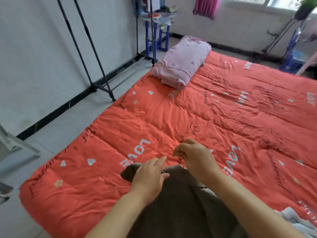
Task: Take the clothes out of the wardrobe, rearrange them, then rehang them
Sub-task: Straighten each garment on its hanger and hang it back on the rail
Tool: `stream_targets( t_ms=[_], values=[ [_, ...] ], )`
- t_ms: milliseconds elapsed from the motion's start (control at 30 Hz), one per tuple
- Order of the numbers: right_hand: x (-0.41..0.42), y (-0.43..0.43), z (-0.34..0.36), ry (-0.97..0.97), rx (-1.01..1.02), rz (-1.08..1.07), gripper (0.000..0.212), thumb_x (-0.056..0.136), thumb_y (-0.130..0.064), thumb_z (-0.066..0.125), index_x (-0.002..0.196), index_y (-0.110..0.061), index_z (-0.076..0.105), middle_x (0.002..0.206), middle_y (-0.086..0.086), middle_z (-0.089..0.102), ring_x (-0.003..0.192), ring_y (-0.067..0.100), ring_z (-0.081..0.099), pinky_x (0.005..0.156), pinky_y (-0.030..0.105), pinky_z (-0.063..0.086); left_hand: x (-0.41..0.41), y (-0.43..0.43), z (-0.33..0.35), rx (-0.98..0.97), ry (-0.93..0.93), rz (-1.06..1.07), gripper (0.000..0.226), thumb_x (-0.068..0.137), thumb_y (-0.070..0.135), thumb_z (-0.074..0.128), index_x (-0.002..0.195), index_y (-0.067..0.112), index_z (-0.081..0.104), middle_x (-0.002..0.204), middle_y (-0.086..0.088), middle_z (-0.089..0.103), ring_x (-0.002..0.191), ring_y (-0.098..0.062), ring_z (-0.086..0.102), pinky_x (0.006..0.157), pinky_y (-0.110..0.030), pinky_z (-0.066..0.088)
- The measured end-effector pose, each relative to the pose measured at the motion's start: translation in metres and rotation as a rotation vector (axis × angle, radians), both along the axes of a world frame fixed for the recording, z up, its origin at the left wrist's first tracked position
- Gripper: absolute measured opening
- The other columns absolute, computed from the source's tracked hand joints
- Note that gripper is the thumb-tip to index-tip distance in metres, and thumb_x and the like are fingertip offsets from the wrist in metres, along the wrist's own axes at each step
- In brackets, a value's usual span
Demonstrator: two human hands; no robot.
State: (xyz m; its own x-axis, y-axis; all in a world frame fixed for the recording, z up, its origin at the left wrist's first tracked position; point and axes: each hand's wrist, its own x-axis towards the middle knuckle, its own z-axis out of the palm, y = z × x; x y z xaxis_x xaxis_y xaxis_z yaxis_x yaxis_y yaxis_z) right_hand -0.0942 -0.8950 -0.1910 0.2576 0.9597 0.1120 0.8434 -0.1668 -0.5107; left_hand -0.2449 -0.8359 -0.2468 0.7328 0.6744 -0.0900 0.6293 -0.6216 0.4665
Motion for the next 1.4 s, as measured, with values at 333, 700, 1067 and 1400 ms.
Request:
stream_targets(
  t_ms=[333,700,1067,1400],
  values=[
    [-0.218,-0.003,0.191,0.032,0.317,0.257,0.012,0.083,-0.008,0.066,0.080,-0.015,0.075,0.086,-0.002,0.063,0.079,0.016,0.061,0.075,0.033,0.049,-0.225,-0.042,0.136,0.283,-0.372,0.212,0.054,0.090,0.049,0.025,0.129,0.026,0.054,0.111,0.000,0.066,0.102,-0.019,0.061,0.095,-0.032,0.042],
    [-0.485,-0.020,0.333,0.076,0.516,0.585,0.021,0.087,-0.004,0.060,0.081,-0.019,0.073,0.083,-0.003,0.060,0.066,0.012,0.060,0.068,0.025,0.055,-0.543,-0.104,0.254,0.893,-0.333,0.527,0.030,0.087,0.026,0.052,0.111,0.018,0.068,0.078,0.006,0.070,0.070,-0.011,0.066,0.075,-0.028,0.055],
    [-0.736,-0.028,0.369,0.430,0.534,0.992,0.023,0.089,-0.002,0.056,0.086,-0.019,0.071,0.090,0.000,0.063,0.068,0.007,0.060,0.060,0.009,0.048,-0.763,-0.201,0.299,1.055,-0.081,0.928,0.058,0.064,0.005,0.080,0.118,0.020,0.064,0.071,0.004,0.061,0.061,-0.008,0.062,0.063,-0.034,0.056],
    [-0.913,0.007,0.294,0.293,0.577,1.357,0.064,0.089,-0.035,0.057,0.143,-0.040,0.024,0.130,-0.008,0.046,0.107,0.006,0.052,0.090,0.028,0.045,-0.904,-0.247,0.317,1.043,-0.206,1.489,0.034,0.073,0.020,0.059,0.105,0.023,0.071,0.073,0.008,0.062,0.069,-0.010,0.056,0.068,-0.019,0.043]
  ],
)
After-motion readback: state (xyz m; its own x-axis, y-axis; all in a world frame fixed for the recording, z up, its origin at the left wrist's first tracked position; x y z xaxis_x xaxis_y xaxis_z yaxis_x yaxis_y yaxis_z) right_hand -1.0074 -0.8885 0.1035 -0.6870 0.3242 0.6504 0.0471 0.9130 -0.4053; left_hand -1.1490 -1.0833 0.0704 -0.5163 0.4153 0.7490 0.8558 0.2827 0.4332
